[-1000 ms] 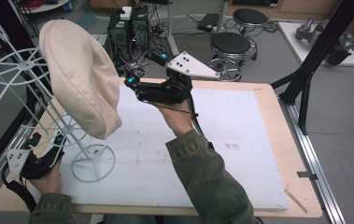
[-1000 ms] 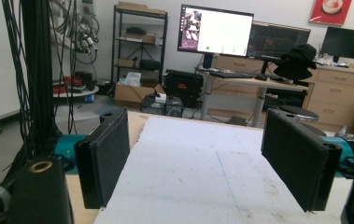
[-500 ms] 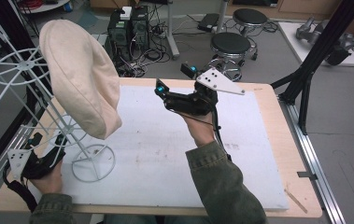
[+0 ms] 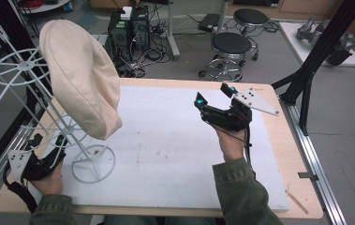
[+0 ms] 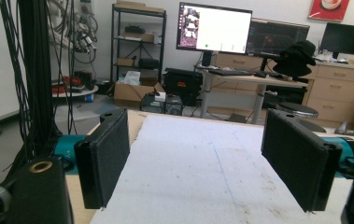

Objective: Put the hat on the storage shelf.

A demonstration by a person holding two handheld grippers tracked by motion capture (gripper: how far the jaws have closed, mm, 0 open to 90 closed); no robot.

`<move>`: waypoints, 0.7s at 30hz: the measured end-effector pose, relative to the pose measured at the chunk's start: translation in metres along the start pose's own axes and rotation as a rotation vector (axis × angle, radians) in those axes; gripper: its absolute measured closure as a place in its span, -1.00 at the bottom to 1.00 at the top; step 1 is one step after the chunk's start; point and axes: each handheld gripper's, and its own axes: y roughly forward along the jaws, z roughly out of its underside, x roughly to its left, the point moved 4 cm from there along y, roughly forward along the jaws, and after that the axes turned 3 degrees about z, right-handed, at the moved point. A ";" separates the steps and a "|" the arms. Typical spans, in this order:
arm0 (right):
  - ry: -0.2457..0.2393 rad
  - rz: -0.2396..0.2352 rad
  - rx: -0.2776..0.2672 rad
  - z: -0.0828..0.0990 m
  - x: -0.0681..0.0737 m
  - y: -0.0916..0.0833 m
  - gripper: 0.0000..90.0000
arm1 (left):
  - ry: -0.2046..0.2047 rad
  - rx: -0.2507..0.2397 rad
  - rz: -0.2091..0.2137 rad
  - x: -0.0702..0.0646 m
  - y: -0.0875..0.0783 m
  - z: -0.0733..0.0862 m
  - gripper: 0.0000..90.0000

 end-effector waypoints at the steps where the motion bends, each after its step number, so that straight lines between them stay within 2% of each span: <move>1: 0.005 0.016 0.003 0.003 -0.004 -0.003 -0.78 | 0.000 0.001 0.000 0.000 0.000 0.000 -0.47; 5: 0.003 0.090 -0.007 0.017 -0.016 -0.020 -0.78 | -0.003 0.006 0.004 0.000 0.000 0.001 -0.47; 6: 0.013 0.104 0.001 0.022 -0.019 -0.023 -0.78 | -0.015 0.009 0.002 0.001 0.001 0.002 -0.47; 10: 0.018 0.154 0.028 0.036 -0.031 -0.033 -0.78 | -0.013 0.007 0.002 0.000 0.000 0.001 -0.47; 12: -0.001 0.179 0.059 0.041 -0.037 -0.038 -0.78 | -0.017 0.005 0.004 0.000 0.000 0.001 -0.47; 14: -0.011 0.206 0.044 0.045 -0.041 -0.044 -0.78 | -0.017 0.010 0.002 0.000 0.000 0.002 -0.47; 16: -0.010 0.231 0.056 0.050 -0.047 -0.049 -0.78 | -0.015 0.009 0.002 0.000 0.000 0.002 -0.47; 18: 0.007 0.259 0.088 0.058 -0.055 -0.054 -0.78 | -0.015 0.008 -0.003 0.001 -0.001 0.002 -0.47; 21: 0.026 0.295 0.105 0.071 -0.064 -0.064 -0.78 | -0.013 0.011 0.000 0.000 -0.001 0.002 -0.47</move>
